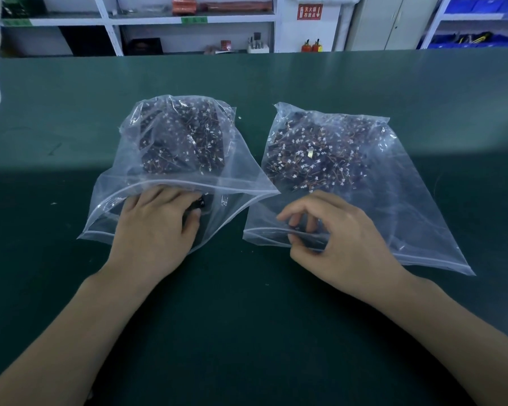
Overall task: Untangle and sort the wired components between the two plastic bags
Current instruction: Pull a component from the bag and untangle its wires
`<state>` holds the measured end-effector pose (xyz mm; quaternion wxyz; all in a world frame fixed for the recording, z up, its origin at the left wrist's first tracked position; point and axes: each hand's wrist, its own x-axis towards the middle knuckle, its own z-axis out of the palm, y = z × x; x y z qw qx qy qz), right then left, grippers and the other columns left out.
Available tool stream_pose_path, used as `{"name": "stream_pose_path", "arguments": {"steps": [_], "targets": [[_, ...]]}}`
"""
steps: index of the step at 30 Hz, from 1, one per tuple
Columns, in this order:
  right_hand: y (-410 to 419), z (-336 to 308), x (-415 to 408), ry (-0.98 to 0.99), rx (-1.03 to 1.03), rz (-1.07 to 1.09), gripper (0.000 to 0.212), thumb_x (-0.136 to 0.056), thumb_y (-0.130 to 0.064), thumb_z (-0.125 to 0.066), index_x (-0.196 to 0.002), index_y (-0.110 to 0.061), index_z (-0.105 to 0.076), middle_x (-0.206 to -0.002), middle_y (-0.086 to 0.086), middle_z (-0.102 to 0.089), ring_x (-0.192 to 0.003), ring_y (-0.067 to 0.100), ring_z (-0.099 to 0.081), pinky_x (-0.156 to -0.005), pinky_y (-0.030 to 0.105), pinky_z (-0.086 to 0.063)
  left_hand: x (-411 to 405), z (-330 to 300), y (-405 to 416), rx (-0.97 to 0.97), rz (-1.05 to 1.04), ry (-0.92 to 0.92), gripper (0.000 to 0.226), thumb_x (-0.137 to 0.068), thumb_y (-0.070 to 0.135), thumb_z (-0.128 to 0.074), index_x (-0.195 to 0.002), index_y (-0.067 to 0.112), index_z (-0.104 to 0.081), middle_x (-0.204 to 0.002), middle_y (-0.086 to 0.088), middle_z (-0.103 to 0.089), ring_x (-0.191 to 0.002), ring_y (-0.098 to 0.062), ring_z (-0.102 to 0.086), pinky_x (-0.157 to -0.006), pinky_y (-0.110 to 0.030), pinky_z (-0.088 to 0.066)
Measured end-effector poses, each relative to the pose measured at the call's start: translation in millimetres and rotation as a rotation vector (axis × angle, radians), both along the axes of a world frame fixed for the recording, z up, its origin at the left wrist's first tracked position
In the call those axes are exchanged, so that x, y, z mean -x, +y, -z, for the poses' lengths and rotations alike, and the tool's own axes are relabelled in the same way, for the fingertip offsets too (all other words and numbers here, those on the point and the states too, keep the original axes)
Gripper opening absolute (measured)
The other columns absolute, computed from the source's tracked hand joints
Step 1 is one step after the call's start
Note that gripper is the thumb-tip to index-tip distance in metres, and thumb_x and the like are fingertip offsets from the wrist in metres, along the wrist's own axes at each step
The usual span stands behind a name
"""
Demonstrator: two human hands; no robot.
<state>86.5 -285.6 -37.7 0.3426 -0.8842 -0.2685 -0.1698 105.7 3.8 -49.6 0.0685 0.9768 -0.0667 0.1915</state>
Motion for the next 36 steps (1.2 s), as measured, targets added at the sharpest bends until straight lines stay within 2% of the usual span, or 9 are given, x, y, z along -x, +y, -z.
{"name": "stream_pose_path", "arguments": {"steps": [3, 5, 9, 14, 17, 21, 26, 31, 36], "targets": [[-1, 0, -1, -0.007, 0.0, -0.001, 0.035, -0.08, -0.012, -0.079, -0.108, -0.031, -0.072, -0.096, -0.017, -0.063, -0.087, 0.009, -0.061, -0.074, 0.033, -0.055, 1, -3, 1, 0.034, 0.021, -0.098, 0.015, -0.092, 0.025, -0.078, -0.107, 0.026, -0.08, -0.104, 0.004, -0.078, -0.103, -0.03, -0.071, -0.088, -0.047, -0.052], [-1, 0, -1, -0.009, 0.002, -0.003, 0.034, -0.08, -0.013, -0.079, -0.108, -0.031, -0.072, -0.096, -0.017, -0.063, -0.087, 0.009, -0.061, -0.075, 0.032, -0.055, 4, -5, 0, 0.06, 0.037, -0.117, 0.012, -0.087, 0.022, -0.084, -0.098, 0.028, -0.08, -0.094, 0.007, -0.078, -0.09, -0.027, -0.074, -0.077, -0.042, -0.054], [-1, 0, -1, 0.002, 0.006, -0.001, 0.035, -0.08, -0.013, -0.08, -0.109, -0.031, -0.071, -0.097, -0.017, -0.063, -0.089, 0.008, -0.061, -0.075, 0.034, -0.055, 8, -7, -1, 0.092, 0.079, -0.158, 0.014, -0.084, 0.022, -0.087, -0.092, 0.031, -0.08, -0.087, 0.012, -0.075, -0.081, -0.022, -0.072, -0.065, -0.031, -0.044], [0, 0, 0, 0.021, 0.003, 0.002, 0.035, -0.08, -0.012, -0.08, -0.109, -0.03, -0.071, -0.098, -0.017, -0.063, -0.088, 0.009, -0.06, -0.077, 0.033, -0.054, 9, -9, -5, 0.121, 0.088, -0.19, 0.016, -0.081, 0.019, -0.089, -0.088, 0.03, -0.079, -0.083, 0.009, -0.075, -0.078, -0.025, -0.073, -0.064, -0.033, -0.048], [0, -1, 0, 0.029, 0.003, 0.006, 0.036, -0.08, -0.012, -0.08, -0.11, -0.03, -0.071, -0.099, -0.016, -0.063, -0.088, 0.01, -0.06, -0.078, 0.034, -0.054, 10, -10, -7, 0.121, 0.103, -0.219, 0.015, -0.081, 0.018, -0.088, -0.088, 0.029, -0.079, -0.08, 0.008, -0.074, -0.076, -0.025, -0.072, -0.062, -0.03, -0.044], [1, -1, 0, 0.039, 0.003, 0.013, 0.036, -0.08, -0.012, -0.08, -0.11, -0.03, -0.071, -0.099, -0.016, -0.063, -0.087, 0.01, -0.06, -0.077, 0.035, -0.054, 13, -12, -6, 0.127, 0.109, -0.238, 0.011, -0.089, 0.023, -0.083, -0.097, 0.031, -0.079, -0.081, 0.006, -0.076, -0.076, -0.029, -0.073, -0.06, -0.041, -0.056], [1, -2, 1, 0.038, 0.007, 0.016, 0.036, -0.08, -0.018, -0.08, -0.113, -0.031, -0.07, -0.102, -0.017, -0.063, -0.088, 0.01, -0.061, -0.079, 0.035, -0.056, 17, -17, -9, 0.149, 0.184, -0.348, 0.014, -0.094, 0.017, -0.08, -0.106, 0.025, -0.081, -0.083, 0.005, -0.076, -0.074, -0.024, -0.072, -0.054, -0.041, -0.057], [2, -1, 3, 0.062, -0.07, 0.009, 0.028, -0.088, -0.031, -0.071, -0.116, -0.031, -0.069, -0.105, -0.017, -0.065, -0.092, 0.014, -0.063, -0.082, 0.034, -0.054, 24, -20, -16, 0.171, 0.317, -0.393, 0.013, -0.103, 0.017, -0.072, -0.111, 0.021, -0.082, -0.103, 0.008, -0.079, -0.092, -0.02, -0.074, -0.065, -0.043, -0.06], [4, 1, 2, 0.101, -0.101, 0.009, 0.023, -0.096, -0.033, -0.069, -0.118, -0.028, -0.07, -0.104, -0.015, -0.067, -0.095, 0.015, -0.064, -0.083, 0.033, -0.054, 30, -18, -30, 0.155, 0.369, -0.374, 0.016, -0.106, 0.025, -0.067, -0.112, 0.024, -0.082, -0.099, 0.012, -0.077, -0.09, -0.017, -0.071, -0.064, -0.041, -0.058]]}}
